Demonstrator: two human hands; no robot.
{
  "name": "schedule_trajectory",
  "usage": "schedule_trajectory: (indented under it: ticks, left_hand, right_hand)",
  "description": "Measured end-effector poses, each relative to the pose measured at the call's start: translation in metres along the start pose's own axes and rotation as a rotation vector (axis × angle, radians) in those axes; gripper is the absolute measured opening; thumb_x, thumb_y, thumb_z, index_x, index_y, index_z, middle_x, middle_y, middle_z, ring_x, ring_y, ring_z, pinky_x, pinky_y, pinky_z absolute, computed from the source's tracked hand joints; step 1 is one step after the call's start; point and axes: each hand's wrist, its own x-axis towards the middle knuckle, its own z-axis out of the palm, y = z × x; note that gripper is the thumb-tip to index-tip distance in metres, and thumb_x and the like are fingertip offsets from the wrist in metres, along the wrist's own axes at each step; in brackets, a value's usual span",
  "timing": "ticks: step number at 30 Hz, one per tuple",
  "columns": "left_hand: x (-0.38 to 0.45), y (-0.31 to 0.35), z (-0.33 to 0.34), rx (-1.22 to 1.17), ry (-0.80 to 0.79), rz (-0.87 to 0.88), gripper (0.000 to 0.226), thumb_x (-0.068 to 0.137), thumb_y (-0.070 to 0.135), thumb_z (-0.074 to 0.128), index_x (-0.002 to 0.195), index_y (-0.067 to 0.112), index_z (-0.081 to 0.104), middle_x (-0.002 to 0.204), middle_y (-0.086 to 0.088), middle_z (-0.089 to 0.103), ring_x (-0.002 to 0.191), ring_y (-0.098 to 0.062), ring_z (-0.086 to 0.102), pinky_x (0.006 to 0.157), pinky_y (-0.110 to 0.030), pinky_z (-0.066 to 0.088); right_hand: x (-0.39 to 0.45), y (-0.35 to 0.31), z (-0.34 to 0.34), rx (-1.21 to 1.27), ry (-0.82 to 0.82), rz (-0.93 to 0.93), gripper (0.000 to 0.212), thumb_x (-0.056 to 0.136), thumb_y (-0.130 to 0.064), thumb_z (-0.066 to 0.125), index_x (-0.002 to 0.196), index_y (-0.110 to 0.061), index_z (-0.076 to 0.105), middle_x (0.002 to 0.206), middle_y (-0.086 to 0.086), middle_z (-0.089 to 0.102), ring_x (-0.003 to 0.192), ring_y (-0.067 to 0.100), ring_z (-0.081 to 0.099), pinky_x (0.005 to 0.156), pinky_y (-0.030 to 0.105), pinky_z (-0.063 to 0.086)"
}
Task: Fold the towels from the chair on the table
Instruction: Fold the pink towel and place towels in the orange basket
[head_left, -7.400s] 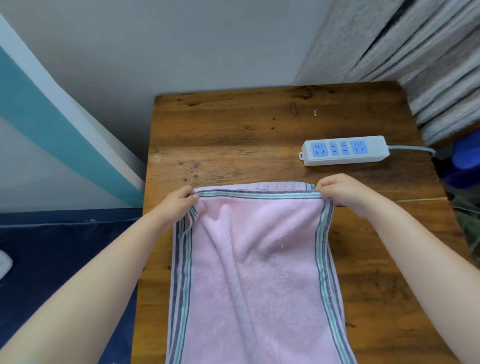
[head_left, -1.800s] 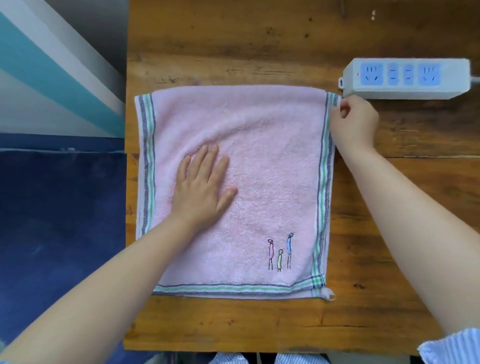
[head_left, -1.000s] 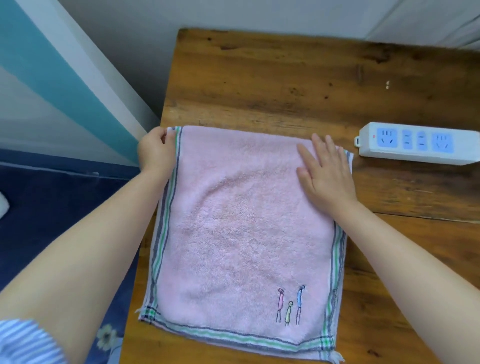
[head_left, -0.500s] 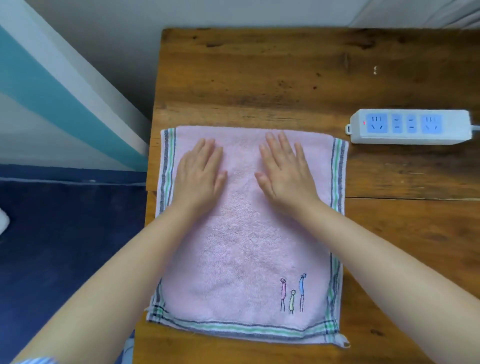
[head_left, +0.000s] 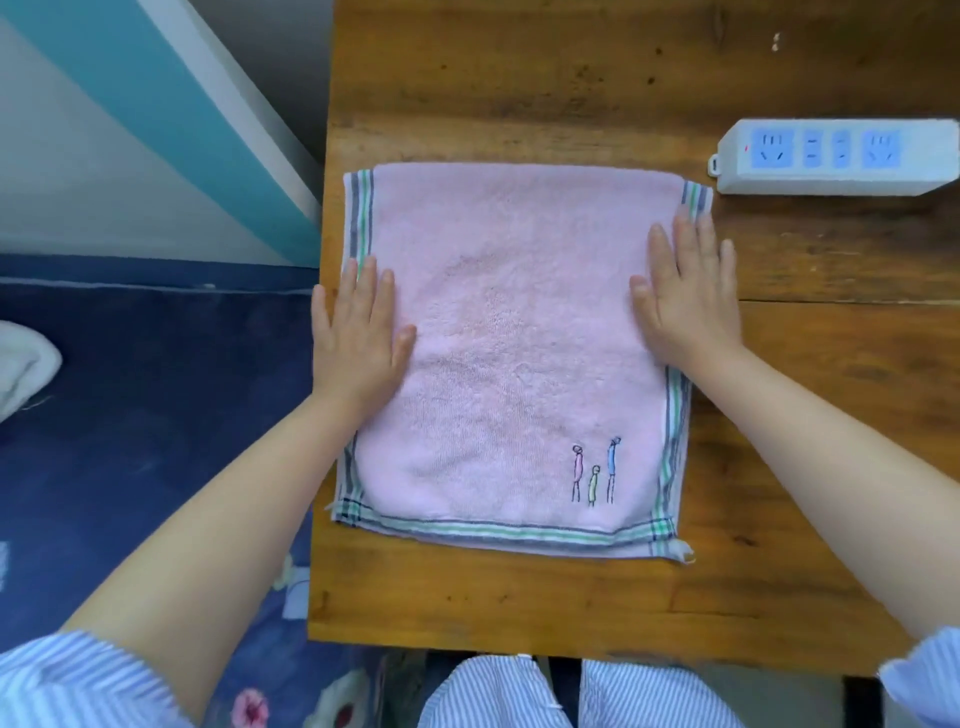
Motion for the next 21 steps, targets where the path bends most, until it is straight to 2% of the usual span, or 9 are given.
schedule_trajectory:
  ticks: [2,4,6,10,12,15,17,19,21]
  left_hand:
    - [-0.026,0.01,0.004,-0.039,-0.008,0.117,0.068,0.089,0.043,0.015,0.144,0.003,0.022,0.153,-0.016,0.016,0.144,-0.028,0.008,0.114,-0.042,-0.002]
    - [-0.055,0.016,0.012,-0.073,-0.078,0.19,0.076,0.083,0.049,0.006,0.145,0.006,0.016,0.155,-0.012,0.011,0.141,-0.02,-0.006,0.113,-0.036,-0.008]
    - [-0.071,0.013,0.022,-0.067,-0.142,0.164,0.079,0.079,0.054,-0.001,0.146,0.013,0.008,0.156,-0.007,0.002,0.135,-0.013,-0.018,0.112,-0.033,-0.011]
    - [-0.082,-0.001,0.029,-0.048,-0.142,0.135,0.08,0.077,0.057,0.0,0.146,0.017,0.01,0.156,-0.007,0.002,0.143,-0.021,-0.009,0.115,-0.037,-0.003]
    - [-0.09,-0.006,0.03,-0.058,-0.144,0.146,0.082,0.077,0.058,0.0,0.146,0.016,0.011,0.156,-0.007,0.002,0.144,-0.024,-0.006,0.115,-0.037,-0.003]
    - [-0.099,-0.009,0.025,-0.043,-0.182,0.15,0.084,0.076,0.059,0.0,0.146,0.014,0.014,0.156,-0.011,0.004,0.145,-0.027,-0.001,0.115,-0.04,-0.003]
    - [-0.108,-0.008,0.015,-0.03,-0.126,0.223,0.083,0.084,0.059,0.006,0.14,0.004,0.032,0.15,-0.021,0.024,0.14,-0.036,0.021,0.113,-0.051,0.013]
    - [-0.121,-0.003,0.012,-0.012,-0.006,0.38,0.077,0.093,0.053,0.009,0.125,-0.003,0.052,0.131,-0.028,0.05,0.123,-0.044,0.047,0.097,-0.059,0.036]
    - [-0.137,-0.001,0.015,-0.021,0.062,0.523,0.065,0.094,0.052,0.013,0.117,0.004,0.05,0.118,-0.022,0.06,0.111,-0.036,0.051,0.089,-0.045,0.048]
  right_hand:
    - [-0.031,-0.017,0.006,0.052,0.03,-0.059,0.064,0.089,-0.04,0.018,0.145,-0.011,0.015,0.155,0.012,0.005,0.143,0.027,-0.003,0.113,0.037,-0.009]
    - [-0.065,-0.036,0.019,0.077,0.002,-0.147,0.062,0.089,-0.038,0.021,0.145,-0.012,0.017,0.155,0.012,0.008,0.141,0.021,-0.005,0.11,0.031,-0.012]
    - [-0.087,-0.046,0.034,0.062,-0.063,-0.148,0.062,0.088,-0.039,0.019,0.145,-0.016,0.013,0.156,0.008,0.004,0.138,0.016,-0.011,0.108,0.028,-0.017]
    - [-0.105,-0.034,0.05,0.048,-0.052,-0.023,0.06,0.088,-0.044,0.013,0.145,-0.025,0.006,0.156,-0.001,-0.002,0.137,0.009,-0.015,0.109,0.027,-0.016]
    - [-0.115,-0.026,0.051,0.073,-0.034,0.026,0.061,0.088,-0.043,0.014,0.145,-0.024,0.008,0.156,0.0,-0.001,0.141,0.015,-0.011,0.11,0.028,-0.014]
    - [-0.132,-0.016,0.05,0.094,-0.045,0.083,0.063,0.087,-0.042,0.013,0.146,-0.02,0.01,0.156,0.006,-0.001,0.144,0.022,-0.006,0.114,0.036,-0.009]
    - [-0.147,-0.018,0.047,0.144,-0.014,0.086,0.066,0.087,-0.043,0.013,0.145,-0.014,0.015,0.155,0.012,0.003,0.144,0.027,-0.003,0.114,0.041,-0.007]
    - [-0.166,-0.025,0.045,0.193,0.07,0.011,0.067,0.085,-0.042,0.019,0.14,-0.005,0.03,0.151,0.021,0.019,0.141,0.032,0.009,0.113,0.048,0.001]
    - [-0.186,-0.034,0.046,0.153,0.21,-0.159,0.054,0.083,-0.033,0.035,0.125,-0.001,0.048,0.137,0.026,0.043,0.135,0.034,0.029,0.107,0.054,0.022]
